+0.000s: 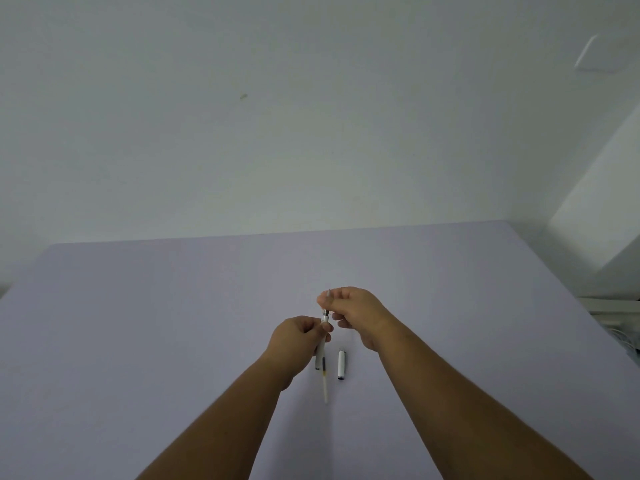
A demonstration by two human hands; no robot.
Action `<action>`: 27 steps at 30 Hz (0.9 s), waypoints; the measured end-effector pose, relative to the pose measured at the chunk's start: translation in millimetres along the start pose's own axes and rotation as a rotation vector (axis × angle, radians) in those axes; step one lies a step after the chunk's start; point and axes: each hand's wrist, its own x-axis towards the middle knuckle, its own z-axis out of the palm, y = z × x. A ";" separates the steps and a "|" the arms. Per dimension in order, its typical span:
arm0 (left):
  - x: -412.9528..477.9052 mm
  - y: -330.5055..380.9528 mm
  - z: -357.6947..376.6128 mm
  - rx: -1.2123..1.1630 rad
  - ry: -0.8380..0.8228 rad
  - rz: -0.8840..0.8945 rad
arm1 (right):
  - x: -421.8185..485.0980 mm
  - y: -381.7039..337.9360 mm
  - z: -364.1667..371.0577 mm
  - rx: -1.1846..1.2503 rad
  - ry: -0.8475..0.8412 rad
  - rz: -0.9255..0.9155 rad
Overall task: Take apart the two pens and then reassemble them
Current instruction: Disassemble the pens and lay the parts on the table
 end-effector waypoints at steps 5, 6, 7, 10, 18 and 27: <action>-1.0 -0.8 3.1 -0.006 -0.014 0.001 | -0.2 2.0 -3.1 -0.010 -0.004 -0.044; -1.0 -0.5 2.5 -0.009 -0.013 0.003 | -0.5 0.4 -3.1 0.004 -0.015 -0.045; -1.0 -0.3 1.9 -0.010 -0.010 0.005 | -0.6 -0.4 -2.9 0.009 -0.017 -0.036; -1.2 0.5 1.9 -0.007 -0.008 0.008 | -1.3 -0.5 -1.0 -0.043 -0.003 -0.007; -2.8 -2.2 4.1 0.003 -0.042 0.026 | 4.6 -16.4 -11.7 0.297 0.093 -0.154; 5.6 -19.9 6.4 -0.092 -0.004 -0.050 | 23.7 57.5 -23.0 -0.241 0.243 0.214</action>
